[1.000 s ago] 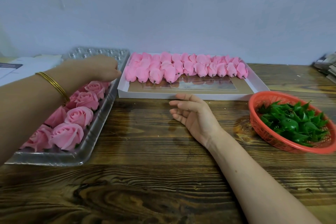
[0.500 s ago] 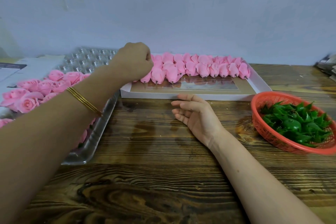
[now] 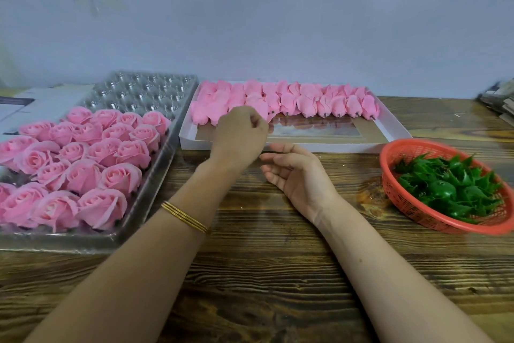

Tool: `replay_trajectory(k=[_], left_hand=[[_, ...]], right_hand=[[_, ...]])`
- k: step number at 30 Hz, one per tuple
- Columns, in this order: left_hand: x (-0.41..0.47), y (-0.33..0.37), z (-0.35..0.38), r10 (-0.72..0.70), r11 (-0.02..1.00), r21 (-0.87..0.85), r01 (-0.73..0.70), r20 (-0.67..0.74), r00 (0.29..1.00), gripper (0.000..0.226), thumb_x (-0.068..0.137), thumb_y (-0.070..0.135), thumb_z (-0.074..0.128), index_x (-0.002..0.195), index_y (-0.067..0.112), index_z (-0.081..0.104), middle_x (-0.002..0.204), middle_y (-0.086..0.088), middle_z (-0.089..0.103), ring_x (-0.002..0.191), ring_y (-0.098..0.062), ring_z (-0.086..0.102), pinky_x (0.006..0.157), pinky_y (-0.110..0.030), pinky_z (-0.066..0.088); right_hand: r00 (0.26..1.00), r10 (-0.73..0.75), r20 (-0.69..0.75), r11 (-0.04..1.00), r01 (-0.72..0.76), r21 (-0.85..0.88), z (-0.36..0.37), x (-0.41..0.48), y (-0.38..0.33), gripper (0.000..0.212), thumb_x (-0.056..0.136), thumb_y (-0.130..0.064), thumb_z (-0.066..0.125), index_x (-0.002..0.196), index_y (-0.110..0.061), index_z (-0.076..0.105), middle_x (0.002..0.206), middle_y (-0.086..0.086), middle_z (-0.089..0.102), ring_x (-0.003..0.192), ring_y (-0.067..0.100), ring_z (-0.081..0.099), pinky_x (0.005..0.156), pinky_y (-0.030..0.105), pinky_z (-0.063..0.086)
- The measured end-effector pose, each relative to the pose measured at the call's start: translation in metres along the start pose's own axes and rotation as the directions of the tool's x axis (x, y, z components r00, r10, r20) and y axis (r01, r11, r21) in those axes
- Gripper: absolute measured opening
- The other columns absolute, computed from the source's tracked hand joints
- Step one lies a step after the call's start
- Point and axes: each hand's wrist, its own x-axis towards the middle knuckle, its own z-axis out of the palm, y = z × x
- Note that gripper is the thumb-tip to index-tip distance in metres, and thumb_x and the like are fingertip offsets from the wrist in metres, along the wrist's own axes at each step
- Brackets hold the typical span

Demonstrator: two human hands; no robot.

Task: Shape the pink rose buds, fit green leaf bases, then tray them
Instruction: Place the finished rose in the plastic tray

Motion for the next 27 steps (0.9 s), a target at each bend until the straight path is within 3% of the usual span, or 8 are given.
replay_trajectory(k=[2,5,9,19,23,27], left_hand=[[-0.005,-0.005,0.004,-0.021,0.999,-0.037,0.02,-0.031,0.999,0.016,0.092,0.017,0.057,0.081,0.014,0.067,0.062,0.014,0.05,0.059,-0.001,0.046,0.054,-0.009,0.034],[-0.008,-0.012,0.007,-0.063,0.992,-0.113,0.056,-0.058,0.996,0.017,0.091,0.014,0.059,0.078,0.008,0.068,0.058,0.01,0.05,0.057,-0.003,0.045,0.055,-0.019,0.032],[-0.01,-0.019,0.007,-0.079,0.984,-0.165,0.068,-0.059,0.995,0.018,0.091,0.013,0.06,0.073,0.013,0.065,0.059,0.011,0.052,0.058,-0.003,0.047,0.055,-0.01,0.035],[-0.012,-0.033,0.015,-0.107,0.955,-0.281,0.093,-0.036,0.994,0.014,0.09,0.013,0.062,0.08,0.008,0.071,0.062,0.009,0.057,0.061,-0.006,0.049,0.064,-0.027,0.037],[-0.017,-0.037,0.016,-0.12,0.95,-0.289,0.119,0.014,0.993,0.013,0.094,0.017,0.058,0.087,0.015,0.068,0.069,0.0,0.061,0.071,-0.018,0.056,0.071,-0.034,0.044],[-0.019,-0.039,0.017,-0.14,0.944,-0.297,0.145,0.037,0.989,0.014,0.095,0.015,0.055,0.094,0.014,0.069,0.07,0.002,0.059,0.076,-0.02,0.058,0.077,-0.037,0.049]], right_hand=[[1.0,-0.006,-0.012,1.0,0.006,-0.001,0.0,0.0,0.0,0.024,0.085,0.008,0.05,0.102,-0.003,0.062,0.082,0.01,0.07,0.066,0.017,0.064,0.066,0.024,0.054],[0.999,-0.016,-0.029,1.0,0.016,0.003,0.0,0.0,-0.001,0.022,0.085,0.009,0.049,0.096,-0.004,0.063,0.079,0.009,0.07,0.064,0.016,0.064,0.064,0.023,0.054],[0.999,-0.023,-0.036,1.0,0.023,0.006,0.0,0.0,0.0,0.022,0.085,0.009,0.048,0.095,-0.004,0.063,0.077,0.009,0.071,0.063,0.016,0.065,0.063,0.023,0.054],[0.998,-0.044,-0.054,0.999,0.044,0.004,-0.001,0.001,0.0,0.021,0.084,0.01,0.048,0.092,-0.001,0.064,0.077,0.011,0.07,0.063,0.016,0.065,0.062,0.022,0.054],[0.996,-0.053,-0.069,0.999,0.053,-0.001,0.0,0.001,-0.001,0.021,0.085,0.011,0.048,0.09,-0.001,0.064,0.076,0.011,0.07,0.062,0.015,0.065,0.062,0.022,0.055],[0.994,-0.064,-0.084,0.998,0.064,0.002,0.0,0.001,-0.001,0.02,0.085,0.011,0.048,0.09,0.0,0.063,0.076,0.011,0.07,0.062,0.015,0.065,0.061,0.021,0.054]])
